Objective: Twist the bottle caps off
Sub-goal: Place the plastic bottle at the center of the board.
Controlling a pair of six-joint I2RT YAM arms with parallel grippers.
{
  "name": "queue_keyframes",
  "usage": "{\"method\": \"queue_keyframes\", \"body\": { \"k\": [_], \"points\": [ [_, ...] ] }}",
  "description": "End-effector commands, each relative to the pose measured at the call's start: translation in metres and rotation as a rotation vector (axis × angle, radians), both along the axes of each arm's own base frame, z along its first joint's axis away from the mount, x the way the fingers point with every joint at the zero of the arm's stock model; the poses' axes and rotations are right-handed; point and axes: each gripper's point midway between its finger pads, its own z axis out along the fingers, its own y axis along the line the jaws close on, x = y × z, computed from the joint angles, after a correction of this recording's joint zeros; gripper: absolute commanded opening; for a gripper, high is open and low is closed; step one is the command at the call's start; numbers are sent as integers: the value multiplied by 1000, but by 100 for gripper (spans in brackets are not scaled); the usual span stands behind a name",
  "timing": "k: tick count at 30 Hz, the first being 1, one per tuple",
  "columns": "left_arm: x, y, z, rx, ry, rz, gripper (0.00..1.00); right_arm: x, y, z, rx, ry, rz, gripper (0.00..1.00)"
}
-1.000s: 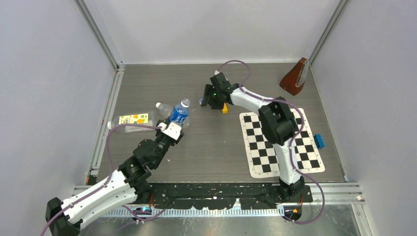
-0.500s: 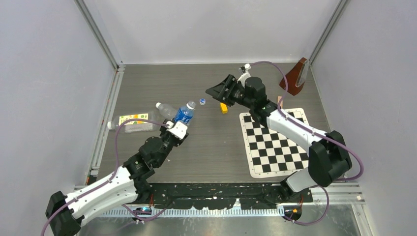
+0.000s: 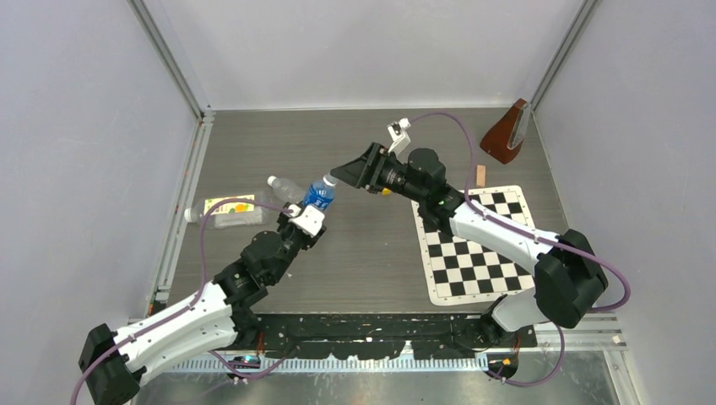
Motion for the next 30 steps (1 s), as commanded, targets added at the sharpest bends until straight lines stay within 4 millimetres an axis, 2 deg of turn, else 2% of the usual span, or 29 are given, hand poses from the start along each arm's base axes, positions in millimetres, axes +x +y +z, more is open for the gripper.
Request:
{"method": "queue_keyframes", "body": {
  "k": [1, 12, 18, 23, 26, 29, 30],
  "points": [
    [-1, -1, 28, -93, -49, -5, 1, -11, 15, 25, 30, -108, 71, 68],
    [-2, -3, 26, -95, -37, -10, 1, -27, 20, 34, 51, -153, 144, 68],
    [-2, -1, 25, -97, -35, -7, 1, -27, 12, 41, 83, -190, 102, 68],
    [-3, -1, 26, -104, -38, -11, 1, -28, 15, 39, 75, -175, 120, 68],
    [-3, -2, 27, -103, -40, -16, 1, -26, 21, 34, 68, -155, 141, 62],
    [-5, -5, 26, -101, -36, -36, 1, -25, 24, 31, 64, -151, 146, 49],
    [-5, -6, 26, -102, -36, -43, 1, -25, 24, 31, 62, -153, 146, 48]
  ]
}}
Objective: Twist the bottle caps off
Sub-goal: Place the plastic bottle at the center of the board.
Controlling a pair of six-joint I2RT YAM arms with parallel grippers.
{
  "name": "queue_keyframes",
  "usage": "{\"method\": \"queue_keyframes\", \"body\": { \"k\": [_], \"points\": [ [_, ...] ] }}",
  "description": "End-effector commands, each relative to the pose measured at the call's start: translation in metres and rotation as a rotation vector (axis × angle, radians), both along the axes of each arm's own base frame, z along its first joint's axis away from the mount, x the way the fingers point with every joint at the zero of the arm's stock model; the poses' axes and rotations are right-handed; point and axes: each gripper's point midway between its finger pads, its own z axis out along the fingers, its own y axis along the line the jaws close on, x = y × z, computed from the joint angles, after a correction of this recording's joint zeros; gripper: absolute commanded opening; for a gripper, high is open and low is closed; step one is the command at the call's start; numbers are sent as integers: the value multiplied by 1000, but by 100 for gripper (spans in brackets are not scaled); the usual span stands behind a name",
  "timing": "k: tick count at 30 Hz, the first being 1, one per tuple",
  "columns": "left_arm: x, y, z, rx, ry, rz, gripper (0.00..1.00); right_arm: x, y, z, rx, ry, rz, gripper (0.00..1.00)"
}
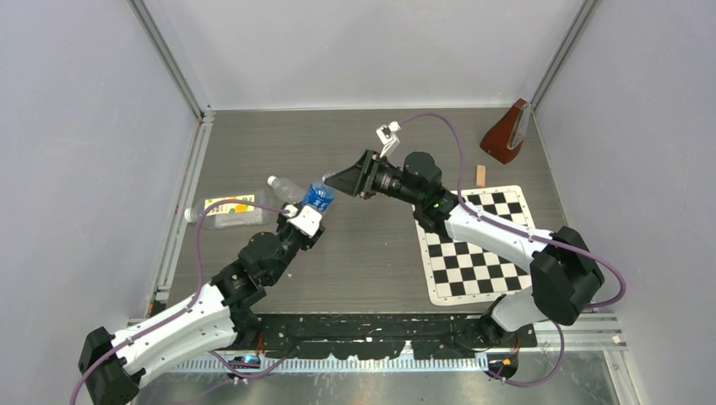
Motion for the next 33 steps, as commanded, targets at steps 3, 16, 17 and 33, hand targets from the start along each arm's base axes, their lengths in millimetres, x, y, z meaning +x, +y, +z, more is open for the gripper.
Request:
{"method": "queue_keyframes", "body": {
  "k": [3, 16, 17, 33],
  "points": [
    [-3, -10, 19, -68, -30, -50, 2, -1, 8, 21, 29, -68, 32, 47],
    [-2, -16, 19, -65, -29, -70, 13, 4, 11, 4, -38, -70, 13, 12],
    [-2, -16, 19, -66, -28, -68, 19, 6, 10, 5, -44, -72, 1, 10],
    [4, -5, 16, -89, -17, 12, 100, 89, -58, -18, -475, -184, -508, 0]
  ]
}}
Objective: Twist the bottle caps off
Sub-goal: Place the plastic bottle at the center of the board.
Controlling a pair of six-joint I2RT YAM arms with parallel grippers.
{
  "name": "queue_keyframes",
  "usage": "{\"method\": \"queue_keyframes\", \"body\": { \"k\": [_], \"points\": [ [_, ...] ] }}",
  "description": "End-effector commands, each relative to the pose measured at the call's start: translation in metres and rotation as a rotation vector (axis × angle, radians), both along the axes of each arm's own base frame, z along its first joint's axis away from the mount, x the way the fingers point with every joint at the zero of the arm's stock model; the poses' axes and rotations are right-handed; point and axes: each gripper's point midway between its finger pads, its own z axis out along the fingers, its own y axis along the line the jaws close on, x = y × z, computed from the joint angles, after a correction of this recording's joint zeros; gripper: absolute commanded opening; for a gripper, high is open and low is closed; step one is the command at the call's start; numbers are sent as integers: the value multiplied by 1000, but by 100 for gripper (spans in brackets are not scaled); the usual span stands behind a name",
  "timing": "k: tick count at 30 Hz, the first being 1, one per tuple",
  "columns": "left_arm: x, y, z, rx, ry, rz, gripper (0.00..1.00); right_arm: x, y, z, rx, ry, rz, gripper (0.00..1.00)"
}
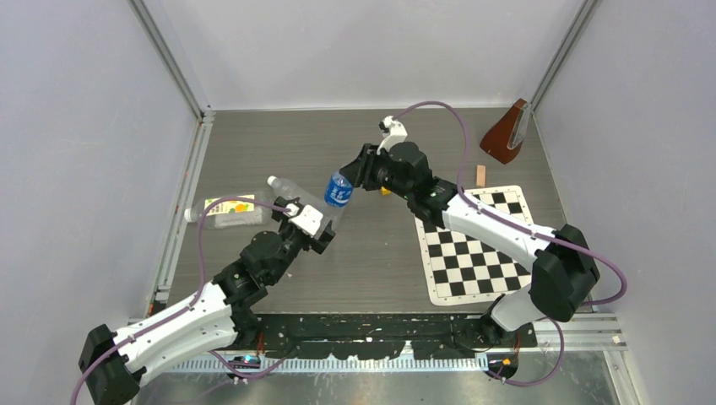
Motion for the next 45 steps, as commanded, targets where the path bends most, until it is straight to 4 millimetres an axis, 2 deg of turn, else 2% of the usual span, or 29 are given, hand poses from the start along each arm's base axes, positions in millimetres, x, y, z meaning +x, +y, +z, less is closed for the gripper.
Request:
{"method": "queue_keyframes", "body": {
  "k": [1, 2, 3, 4, 5, 8, 14, 15, 16, 17, 23, 29, 33, 43, 45],
  "points": [
    [4, 2, 22, -74, -43, 34, 100, 40, -32, 34, -138, -168, -214, 0],
    [4, 3, 23, -76, -43, 39, 100, 48, -38, 28, -190, -178, -247, 0],
    [5, 4, 22, -76, -42, 45, 100, 55, -43, 34, -208, -195, -286, 0],
    [5, 5, 23, -80, -40, 49, 100, 60, -45, 26, -256, -198, -295, 0],
    [5, 5, 22, -87, -37, 56, 100, 67, -50, 33, -268, -216, -332, 0],
    [5, 6, 21, -98, -27, 66, 100, 87, -57, 21, -312, -215, -381, 0],
    [5, 6, 20, -87, -7, 71, 100, 126, -65, 12, -235, -178, -414, 0],
    [5, 7, 20, -90, -3, 73, 100, 133, -66, 3, -250, -169, -410, 0],
    [5, 6, 20, -95, -1, 74, 100, 138, -64, 7, -241, -182, -407, 0],
    [6, 6, 20, -107, 6, 79, 100, 144, -64, -1, -261, -182, -405, 0],
    [7, 9, 17, -112, 50, 110, 100, 165, -63, -15, -342, -255, -419, 0],
    [8, 9, 15, -93, 56, 114, 100, 172, -56, -31, -384, -276, -383, 1],
    [9, 10, 14, -84, 52, 122, 100, 166, -52, -44, -407, -271, -358, 10],
    [11, 8, 10, -68, 57, 120, 100, 145, -53, -41, -387, -309, -341, 22],
    [11, 7, 9, -66, 59, 119, 100, 145, -55, -42, -377, -319, -361, 19]
  ]
}}
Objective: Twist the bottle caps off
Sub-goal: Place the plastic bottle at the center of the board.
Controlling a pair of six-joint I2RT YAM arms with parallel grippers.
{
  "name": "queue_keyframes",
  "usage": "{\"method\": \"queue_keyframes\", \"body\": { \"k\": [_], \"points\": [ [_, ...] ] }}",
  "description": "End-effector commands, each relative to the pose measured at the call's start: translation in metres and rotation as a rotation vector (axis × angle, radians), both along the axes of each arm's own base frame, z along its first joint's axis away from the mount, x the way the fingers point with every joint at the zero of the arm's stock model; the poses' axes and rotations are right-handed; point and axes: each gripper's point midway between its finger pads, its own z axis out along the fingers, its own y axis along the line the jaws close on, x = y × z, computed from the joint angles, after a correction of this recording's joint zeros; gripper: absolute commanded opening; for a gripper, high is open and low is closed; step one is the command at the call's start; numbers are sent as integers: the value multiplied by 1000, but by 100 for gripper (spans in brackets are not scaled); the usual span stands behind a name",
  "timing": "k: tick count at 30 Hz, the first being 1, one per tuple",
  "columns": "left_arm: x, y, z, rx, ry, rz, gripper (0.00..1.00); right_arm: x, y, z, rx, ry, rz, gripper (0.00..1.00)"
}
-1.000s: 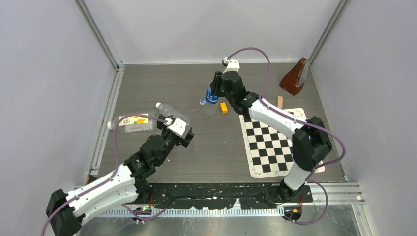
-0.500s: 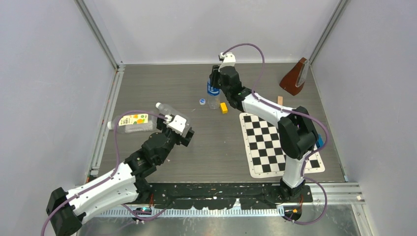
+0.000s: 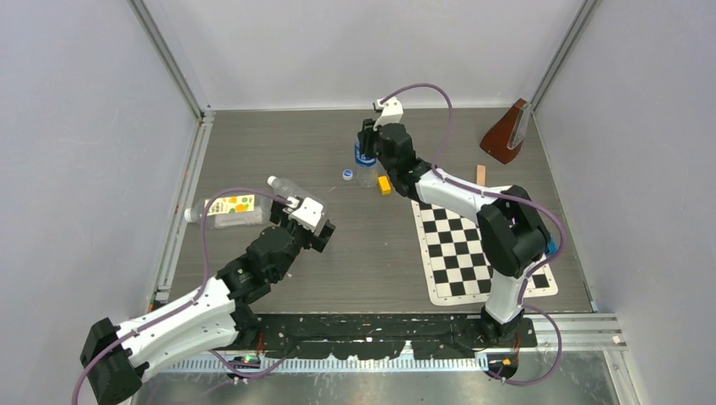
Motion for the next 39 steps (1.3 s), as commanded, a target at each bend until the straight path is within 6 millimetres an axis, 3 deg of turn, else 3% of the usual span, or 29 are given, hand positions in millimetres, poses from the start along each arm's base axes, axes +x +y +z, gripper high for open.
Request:
{"method": "queue_keyframes", "body": {
  "k": [1, 6, 11, 25, 27, 30, 39],
  "points": [
    [4, -3, 24, -58, -42, 13, 100, -10, -8, -5, -9, -15, -23, 17],
    [5, -3, 24, -54, -45, 16, 100, -3, -6, -2, 61, -88, -56, 11],
    [5, 0, 26, -55, -53, 27, 100, -1, -10, -12, 64, -161, -110, 11],
    [4, 1, 25, -57, -54, 24, 100, -12, -3, -13, 55, -236, -124, 13],
    [4, 0, 25, -56, -53, 22, 100, -15, -2, -14, 57, -230, -119, 20],
    [4, 1, 25, -65, -53, 27, 100, -17, -2, -19, 48, -202, -112, 44],
    [3, 1, 24, -80, -52, 30, 100, -22, -7, -18, 49, -173, -123, 67]
  ]
}}
